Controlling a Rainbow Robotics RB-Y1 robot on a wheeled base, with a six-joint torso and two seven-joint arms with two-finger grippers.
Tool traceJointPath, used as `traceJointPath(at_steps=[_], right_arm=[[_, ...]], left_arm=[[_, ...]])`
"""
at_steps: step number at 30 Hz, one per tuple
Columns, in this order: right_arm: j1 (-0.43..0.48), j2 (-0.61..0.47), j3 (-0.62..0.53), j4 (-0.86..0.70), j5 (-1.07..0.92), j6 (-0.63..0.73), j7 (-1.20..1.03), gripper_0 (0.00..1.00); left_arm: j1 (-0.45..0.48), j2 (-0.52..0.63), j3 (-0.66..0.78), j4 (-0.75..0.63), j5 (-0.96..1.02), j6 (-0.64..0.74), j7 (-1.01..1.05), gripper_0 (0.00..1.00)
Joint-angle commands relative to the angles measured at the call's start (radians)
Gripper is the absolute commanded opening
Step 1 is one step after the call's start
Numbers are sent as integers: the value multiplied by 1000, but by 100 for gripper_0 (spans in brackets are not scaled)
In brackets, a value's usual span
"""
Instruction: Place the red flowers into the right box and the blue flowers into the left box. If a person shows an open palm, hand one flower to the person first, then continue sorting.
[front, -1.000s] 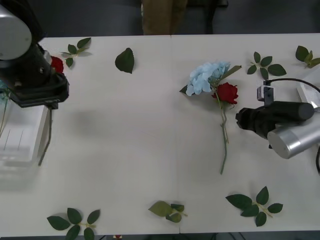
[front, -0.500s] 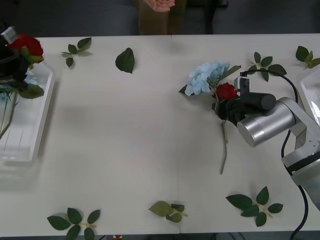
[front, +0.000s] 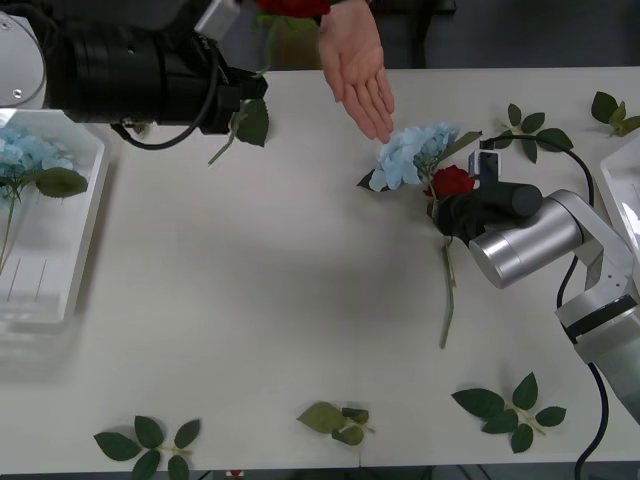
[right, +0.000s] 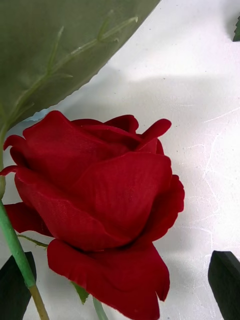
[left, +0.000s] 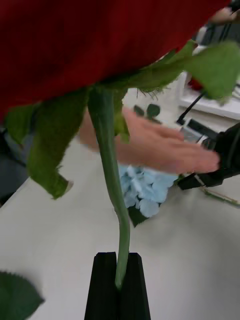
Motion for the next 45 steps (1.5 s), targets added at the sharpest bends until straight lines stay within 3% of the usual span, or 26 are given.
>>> traceJointPath(at_steps=[1,5,7,11,16,22,28,33,38,42,45], right_arm=[[-28,7,5,-23,-48,-9,-20,100],[1,-12,-5,-143,-73,85,-28,100],[29,-34,-40,-264,-94,194,-22,100],[59,-74,-109,-357,-169,287,-3,100],[62,-109,-123,-322,-178,247,18,100],[59,-115,-123,-181,-182,95,52,100],[53,-111,-83,-156,-197,69,75,100],[55,-109,-101,-271,-290,134,67,100],[70,-112,-196,-411,-389,258,123,100],[145,-124,-261,-434,-488,157,336,100],[197,-140,-307,-434,-692,49,517,100]], left_arm=[[37,-112,22,-69,58,-50,44,0],[37,-198,21,-71,93,-50,-59,0],[37,-250,13,-69,98,-52,-108,0],[37,-295,-19,-68,99,-78,-132,0],[37,-295,-67,-69,95,-113,-145,0],[38,-292,-79,-69,101,-114,-163,0],[40,-292,-81,-69,116,-114,-174,0],[43,-289,-79,-68,119,-114,-178,0],[43,-289,-79,-68,121,-114,-178,0],[43,-289,-79,-68,124,-114,-178,0],[43,-287,-79,-68,128,-114,-178,0]])
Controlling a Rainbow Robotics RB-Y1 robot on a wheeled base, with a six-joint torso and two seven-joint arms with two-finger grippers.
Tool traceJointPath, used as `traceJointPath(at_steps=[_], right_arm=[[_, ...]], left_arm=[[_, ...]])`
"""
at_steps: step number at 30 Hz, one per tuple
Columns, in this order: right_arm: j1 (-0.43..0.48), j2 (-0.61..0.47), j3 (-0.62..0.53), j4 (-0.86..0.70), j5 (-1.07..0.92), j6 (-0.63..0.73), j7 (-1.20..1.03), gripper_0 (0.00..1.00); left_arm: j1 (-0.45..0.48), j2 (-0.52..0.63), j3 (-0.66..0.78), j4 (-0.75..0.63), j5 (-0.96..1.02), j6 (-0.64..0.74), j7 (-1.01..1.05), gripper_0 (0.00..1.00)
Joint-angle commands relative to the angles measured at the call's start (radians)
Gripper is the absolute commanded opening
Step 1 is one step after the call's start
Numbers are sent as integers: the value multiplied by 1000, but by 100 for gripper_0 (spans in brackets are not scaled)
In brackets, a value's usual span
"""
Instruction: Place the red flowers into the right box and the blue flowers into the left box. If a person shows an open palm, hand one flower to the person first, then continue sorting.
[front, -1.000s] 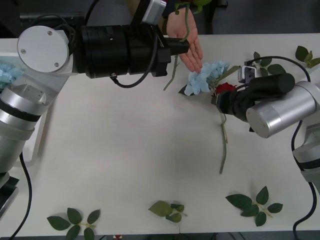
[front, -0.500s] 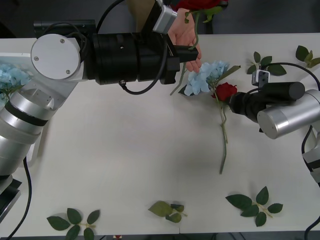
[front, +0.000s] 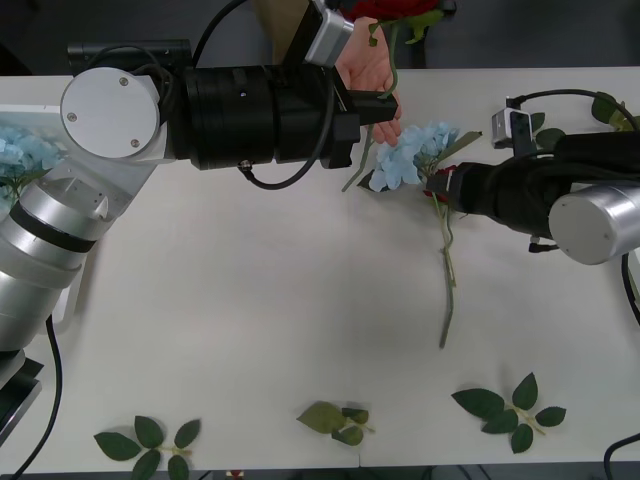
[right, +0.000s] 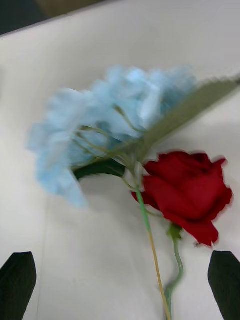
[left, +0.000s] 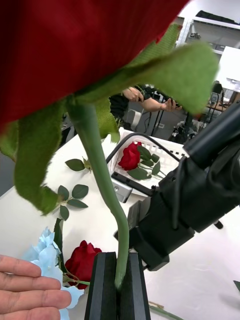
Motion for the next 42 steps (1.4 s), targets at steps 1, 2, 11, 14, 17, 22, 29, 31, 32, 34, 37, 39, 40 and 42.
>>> traceJointPath(at_steps=[1,2,11,14,17,22,29,31,32,34,37,39,40,42], right_arm=[[84,-57,-74,-42,-225,-111,227,100],[98,-67,-84,-45,-317,-152,297,100],[196,-53,-136,-42,-1002,-275,940,100],[222,-24,-136,-42,-1141,-275,1099,100],[242,6,-128,-41,-1218,-258,1228,100],[248,53,-68,-36,-1249,-286,1419,100],[190,61,90,-4,-1276,-451,1442,100],[169,61,127,7,-1290,-494,1442,100],[153,64,154,14,-1305,-527,1442,100],[136,67,180,25,-1328,-556,1442,100],[106,85,220,40,-1356,-613,1442,100],[94,102,240,48,-1357,-645,1442,99],[90,110,245,53,-1357,-654,1442,83],[86,122,246,60,-1357,-657,1442,55]], left_arm=[[9,2,-11,-33,20,-14,-84,0],[11,4,-11,-33,20,-14,-84,0],[11,10,-9,-33,23,-14,-84,0],[11,11,-9,-33,26,-14,-84,0],[11,16,-11,-33,32,-14,-84,0],[9,16,-9,-33,43,-14,-84,0],[9,18,-11,-33,46,-12,-84,0],[9,16,-11,-33,46,-14,-84,0],[9,16,-12,-33,46,-14,-84,0],[9,16,-14,-33,47,-14,-84,0],[9,14,-24,-33,52,-14,-84,0],[9,11,-32,-33,52,-14,-84,0],[9,8,-35,-33,53,-14,-84,0],[9,5,-41,-33,52,-14,-84,0]])
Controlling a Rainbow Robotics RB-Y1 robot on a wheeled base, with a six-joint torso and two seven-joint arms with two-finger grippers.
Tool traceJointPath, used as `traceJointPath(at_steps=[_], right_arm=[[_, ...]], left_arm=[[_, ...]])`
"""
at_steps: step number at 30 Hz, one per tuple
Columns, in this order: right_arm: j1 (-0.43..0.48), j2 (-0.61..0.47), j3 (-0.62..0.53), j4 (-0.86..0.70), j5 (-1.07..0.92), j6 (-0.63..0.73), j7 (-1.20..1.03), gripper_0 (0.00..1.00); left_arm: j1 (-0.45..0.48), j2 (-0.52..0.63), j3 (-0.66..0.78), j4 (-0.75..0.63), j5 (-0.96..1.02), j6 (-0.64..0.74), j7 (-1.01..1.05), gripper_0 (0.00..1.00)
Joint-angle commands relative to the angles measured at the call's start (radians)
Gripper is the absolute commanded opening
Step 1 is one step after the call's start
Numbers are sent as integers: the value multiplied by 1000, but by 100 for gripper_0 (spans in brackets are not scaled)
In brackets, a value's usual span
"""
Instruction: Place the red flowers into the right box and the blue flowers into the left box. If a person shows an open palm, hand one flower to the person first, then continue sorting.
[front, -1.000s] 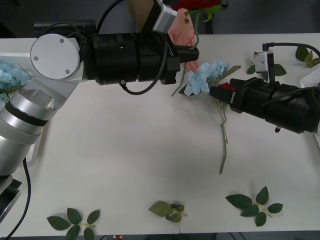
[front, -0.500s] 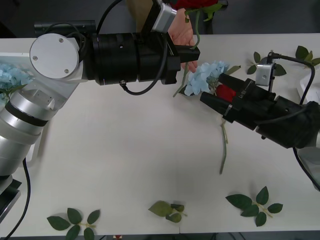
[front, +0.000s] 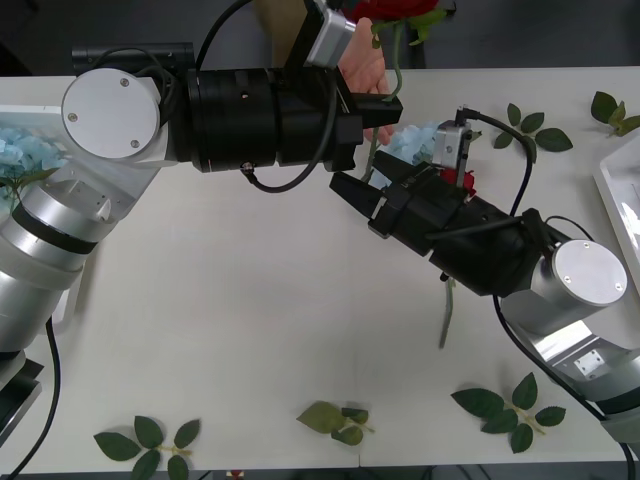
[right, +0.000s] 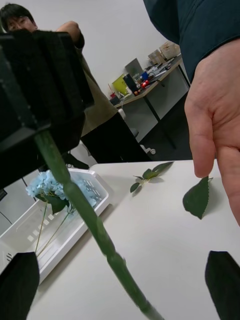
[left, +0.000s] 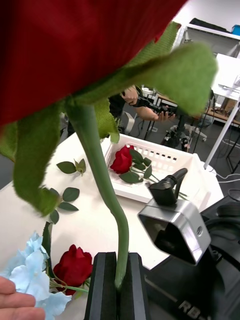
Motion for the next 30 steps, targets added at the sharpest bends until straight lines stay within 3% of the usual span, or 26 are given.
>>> traceJointPath(at_steps=[1,2,4,20,21,22,23,30], right_arm=[[-41,61,12,1,-10,-14,31,37],[-44,63,12,1,-10,-15,31,17],[-44,63,18,1,-10,-23,31,0],[-42,52,18,1,-24,-24,31,0],[-42,50,17,1,-24,-24,31,0],[-41,49,17,1,-26,-24,31,0],[-41,49,17,1,-24,-23,31,0],[-32,20,-2,1,-29,-24,31,0]], left_arm=[[9,3,-28,-33,14,-13,-84,0],[9,1,-31,-33,14,-13,-84,0],[9,0,-34,-33,15,-15,-84,0],[10,-3,-42,-33,15,-33,-89,0],[13,-3,-42,-33,18,-33,-87,44],[15,-3,-40,-33,21,-38,-87,95],[16,-3,-40,-33,23,-39,-86,100],[22,-2,-42,-32,41,-45,-89,100]])
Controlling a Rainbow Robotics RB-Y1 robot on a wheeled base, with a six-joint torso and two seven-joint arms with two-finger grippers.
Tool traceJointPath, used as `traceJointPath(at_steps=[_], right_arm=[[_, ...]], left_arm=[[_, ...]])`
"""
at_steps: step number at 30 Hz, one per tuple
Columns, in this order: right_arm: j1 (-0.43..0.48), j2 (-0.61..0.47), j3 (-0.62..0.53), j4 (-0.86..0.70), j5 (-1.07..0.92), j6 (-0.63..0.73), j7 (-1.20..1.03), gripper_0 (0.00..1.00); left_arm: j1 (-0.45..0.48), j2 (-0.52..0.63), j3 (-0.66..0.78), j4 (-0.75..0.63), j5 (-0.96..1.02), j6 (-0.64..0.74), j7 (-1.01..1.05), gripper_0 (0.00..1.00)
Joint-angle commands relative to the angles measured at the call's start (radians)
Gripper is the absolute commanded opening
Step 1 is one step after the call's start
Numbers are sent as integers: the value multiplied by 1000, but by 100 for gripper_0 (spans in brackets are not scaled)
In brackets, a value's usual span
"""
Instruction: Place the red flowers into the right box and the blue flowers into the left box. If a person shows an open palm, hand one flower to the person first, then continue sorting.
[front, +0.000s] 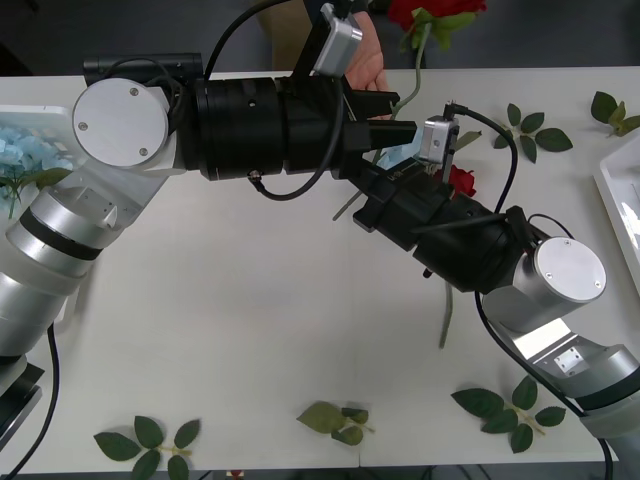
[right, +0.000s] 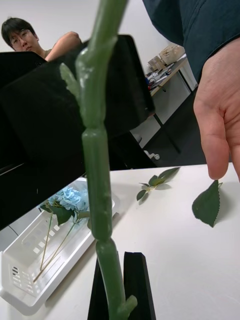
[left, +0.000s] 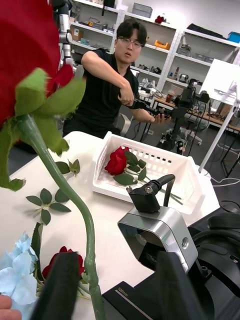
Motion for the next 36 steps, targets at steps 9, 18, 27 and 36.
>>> traceJointPath(at_steps=[9,18,27,36], right_arm=[[-25,-84,-133,-14,-23,79,30,0],[-129,-86,-223,-14,182,124,-23,0],[-327,-38,-237,93,461,124,-307,0],[-485,-4,-259,233,650,124,-471,0]], left_arm=[[18,0,-13,-33,21,-25,-87,100],[18,8,-13,-33,33,-26,-89,100],[16,11,-13,-33,47,-26,-89,100],[18,14,-13,-33,53,-26,-87,100]])
